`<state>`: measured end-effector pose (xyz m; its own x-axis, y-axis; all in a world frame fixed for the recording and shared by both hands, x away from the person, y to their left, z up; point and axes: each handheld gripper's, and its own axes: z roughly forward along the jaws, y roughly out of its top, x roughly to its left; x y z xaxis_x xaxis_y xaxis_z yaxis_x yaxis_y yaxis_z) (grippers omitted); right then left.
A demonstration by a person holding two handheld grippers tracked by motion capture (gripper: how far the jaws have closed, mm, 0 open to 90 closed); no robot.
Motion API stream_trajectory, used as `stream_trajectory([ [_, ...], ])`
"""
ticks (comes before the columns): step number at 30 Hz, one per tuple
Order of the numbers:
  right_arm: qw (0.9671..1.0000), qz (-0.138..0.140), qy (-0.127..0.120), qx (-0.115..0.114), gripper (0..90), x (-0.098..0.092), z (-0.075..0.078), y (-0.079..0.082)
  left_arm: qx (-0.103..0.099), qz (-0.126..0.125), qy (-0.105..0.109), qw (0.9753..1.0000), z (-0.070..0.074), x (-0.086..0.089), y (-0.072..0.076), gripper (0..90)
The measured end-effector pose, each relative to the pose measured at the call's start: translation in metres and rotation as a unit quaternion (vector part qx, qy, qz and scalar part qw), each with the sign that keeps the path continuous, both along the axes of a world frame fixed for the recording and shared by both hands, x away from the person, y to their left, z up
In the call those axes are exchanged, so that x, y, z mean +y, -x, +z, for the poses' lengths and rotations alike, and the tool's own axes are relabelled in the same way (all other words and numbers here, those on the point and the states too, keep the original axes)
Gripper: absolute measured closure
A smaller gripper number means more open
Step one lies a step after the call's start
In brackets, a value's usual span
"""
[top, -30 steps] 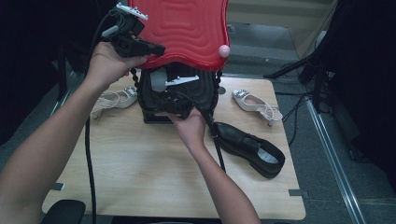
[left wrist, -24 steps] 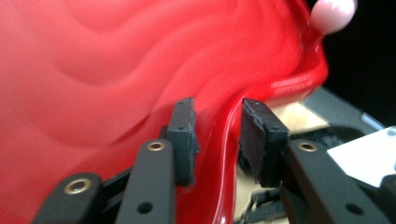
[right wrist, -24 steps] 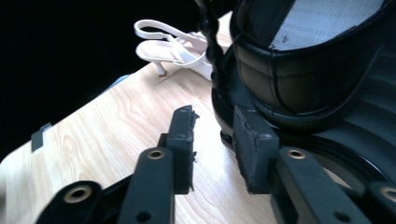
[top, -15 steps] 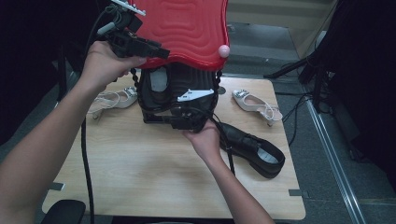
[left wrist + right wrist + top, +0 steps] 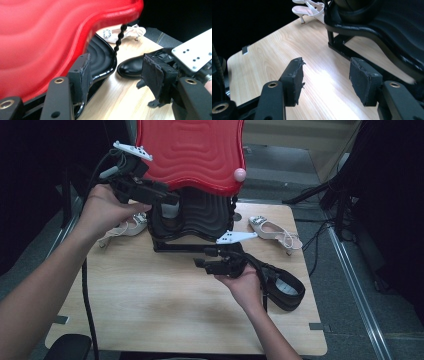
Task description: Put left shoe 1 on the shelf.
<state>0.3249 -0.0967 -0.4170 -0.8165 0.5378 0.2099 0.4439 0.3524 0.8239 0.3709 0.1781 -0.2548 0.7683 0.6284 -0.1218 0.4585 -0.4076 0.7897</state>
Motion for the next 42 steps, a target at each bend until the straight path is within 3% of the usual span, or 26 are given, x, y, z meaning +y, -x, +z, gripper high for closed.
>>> stream_trajectory([
  [6,0.9999,-0.005,0.004,0.015,45.4,-0.019,-0.007,0.009,0.016,-0.002,0.001,0.9999,-0.022,0.002,0.006,41.4],
  [12,0.9998,-0.005,0.011,0.013,47.0,-0.038,-0.012,0.019,0.022,0.002,-0.001,0.9998,-0.041,0.005,0.012,41.6],
  [24,0.9984,-0.014,0.018,0.051,52.7,-0.065,-0.034,0.024,0.052,0.005,0.006,0.9986,-0.086,0.009,0.019,42.5],
  [36,0.998,-0.038,0.026,0.043,49.5,-0.087,-0.043,0.027,0.066,0.007,-0.001,0.9978,-0.124,0.01,0.03,43.5],
  [42,0.9971,-0.046,0.032,0.052,51.8,-0.096,-0.047,0.029,0.075,0.006,0.005,0.9971,-0.144,0.009,0.034,45.2],
])
